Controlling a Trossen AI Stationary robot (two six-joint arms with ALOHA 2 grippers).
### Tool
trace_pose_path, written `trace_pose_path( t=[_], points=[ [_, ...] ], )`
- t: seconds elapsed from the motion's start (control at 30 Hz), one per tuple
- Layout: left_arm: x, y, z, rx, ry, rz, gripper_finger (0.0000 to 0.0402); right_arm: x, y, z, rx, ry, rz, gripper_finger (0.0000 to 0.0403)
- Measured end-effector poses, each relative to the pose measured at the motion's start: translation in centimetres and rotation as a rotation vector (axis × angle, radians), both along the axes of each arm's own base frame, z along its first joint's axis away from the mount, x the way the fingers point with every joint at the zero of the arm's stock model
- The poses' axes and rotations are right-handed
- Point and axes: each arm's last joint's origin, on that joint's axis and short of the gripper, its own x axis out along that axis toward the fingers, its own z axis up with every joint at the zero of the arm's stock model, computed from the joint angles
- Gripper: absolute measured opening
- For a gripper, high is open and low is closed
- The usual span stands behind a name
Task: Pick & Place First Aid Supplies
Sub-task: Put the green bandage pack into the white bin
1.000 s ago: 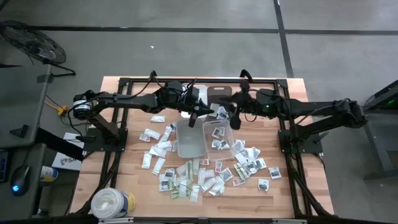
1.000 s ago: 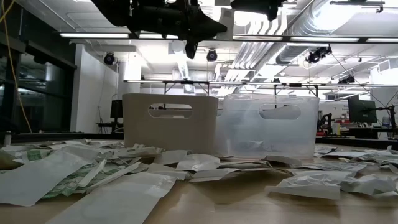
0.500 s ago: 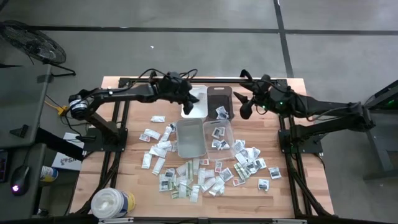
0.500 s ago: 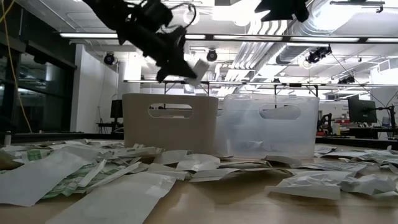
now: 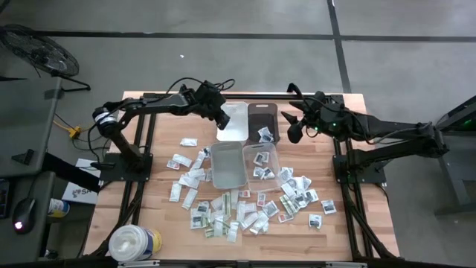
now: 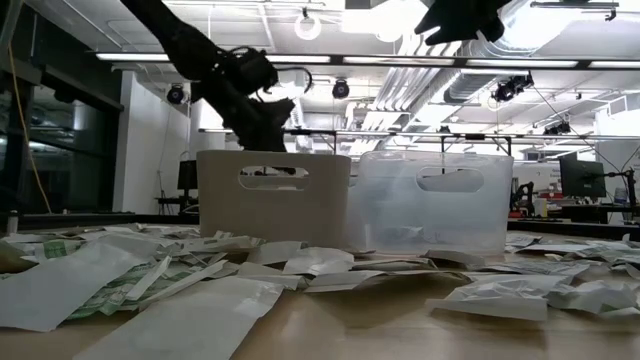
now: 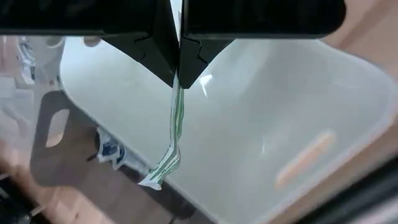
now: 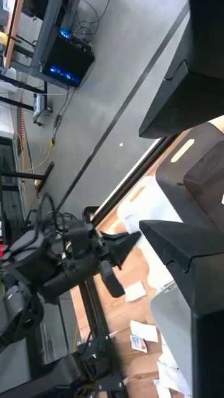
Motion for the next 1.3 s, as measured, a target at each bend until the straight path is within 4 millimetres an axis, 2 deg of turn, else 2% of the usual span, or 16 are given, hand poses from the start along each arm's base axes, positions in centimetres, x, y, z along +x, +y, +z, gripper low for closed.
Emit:
trace_pose_path(
  t=[0.2, 0.53, 0.73, 0.93, 1.1, 1.3],
  points=[
    [0.2, 0.4, -1.0, -0.025, 0.017, -0.001, 0.0030, 0.0, 0.0, 0.0, 0.006, -0.006, -0.005, 0.0222],
    [0.4, 0.5, -0.6, 0.021, -0.023, -0.034, 0.0114, -0.1, 0.0, -0.3, 0.025, 0.013, -0.001, 0.0222],
    [-0.1, 0.0, 2.2, 0.118, -0.083, -0.099, 0.0119, -0.2, 0.1, -0.7, 0.057, 0.038, 0.008, 0.0223],
    [-0.7, -2.3, 5.6, 0.250, -0.128, -0.167, 0.0119, -0.4, 0.2, -1.1, 0.088, 0.071, 0.009, 0.0223],
    [-1.8, -5.3, 6.5, 0.301, 0.022, -0.182, 0.0120, -0.6, 0.3, -1.6, 0.137, 0.112, 0.030, 0.0222],
    [-3.9, -7.3, 5.2, 0.288, 0.350, -0.213, 0.0120, -1.3, 0.5, -1.7, 0.169, 0.135, 0.060, 0.0222]
  ],
)
